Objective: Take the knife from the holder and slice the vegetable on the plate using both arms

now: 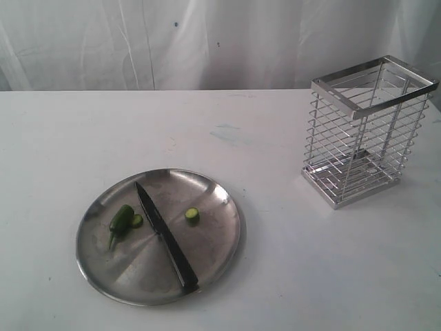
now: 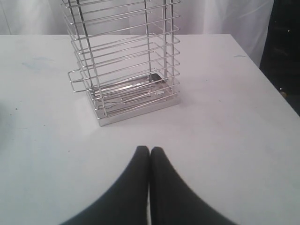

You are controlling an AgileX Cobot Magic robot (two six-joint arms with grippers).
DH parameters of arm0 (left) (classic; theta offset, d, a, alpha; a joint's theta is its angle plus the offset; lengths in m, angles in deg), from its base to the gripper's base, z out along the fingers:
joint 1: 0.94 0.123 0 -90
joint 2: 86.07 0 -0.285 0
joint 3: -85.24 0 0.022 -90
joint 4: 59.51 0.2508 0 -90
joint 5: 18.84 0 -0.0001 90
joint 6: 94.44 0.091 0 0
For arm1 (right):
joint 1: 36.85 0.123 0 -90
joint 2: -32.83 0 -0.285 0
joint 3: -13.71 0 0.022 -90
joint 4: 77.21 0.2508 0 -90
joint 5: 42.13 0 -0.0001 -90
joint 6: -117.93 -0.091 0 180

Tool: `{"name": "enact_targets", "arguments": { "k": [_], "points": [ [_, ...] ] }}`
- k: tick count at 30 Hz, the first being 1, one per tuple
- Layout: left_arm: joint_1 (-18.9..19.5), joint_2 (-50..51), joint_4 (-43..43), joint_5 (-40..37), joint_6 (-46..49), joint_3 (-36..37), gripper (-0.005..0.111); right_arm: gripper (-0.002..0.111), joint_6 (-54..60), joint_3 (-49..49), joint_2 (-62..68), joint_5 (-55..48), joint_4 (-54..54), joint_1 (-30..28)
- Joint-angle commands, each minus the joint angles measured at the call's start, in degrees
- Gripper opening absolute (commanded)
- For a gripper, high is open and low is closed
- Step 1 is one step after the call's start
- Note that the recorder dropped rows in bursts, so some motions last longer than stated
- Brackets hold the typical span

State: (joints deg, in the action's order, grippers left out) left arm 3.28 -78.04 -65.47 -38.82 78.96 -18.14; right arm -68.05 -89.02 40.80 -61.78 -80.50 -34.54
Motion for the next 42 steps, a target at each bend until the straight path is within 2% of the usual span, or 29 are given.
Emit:
{"name": "enact_targets", "arguments": {
  "k": [1, 11, 15, 42],
  "points": [
    [0.20, -0.24, 3.71, -0.38, 13.10, 0.60, 0.000, 0.000, -0.22, -0.05, -0.18, 0.05, -0.49, -0.27],
    [0.20, -0.24, 3.53, -0.10, 14.59, 0.60, 0.000, 0.000, -0.22, -0.05, -0.18, 0.05, -0.49, -0.27],
    [0.20, -0.24, 2.04, 2.42, 16.08, 0.60, 0.000, 0.000, -0.22, -0.05, -0.18, 0.05, -0.49, -0.27],
    [0.20, -0.24, 0.43, 2.55, 16.08, 0.60, 0.000, 0.000, -0.22, -0.05, -0.18, 0.05, -0.49, -0.27]
  ]
}}
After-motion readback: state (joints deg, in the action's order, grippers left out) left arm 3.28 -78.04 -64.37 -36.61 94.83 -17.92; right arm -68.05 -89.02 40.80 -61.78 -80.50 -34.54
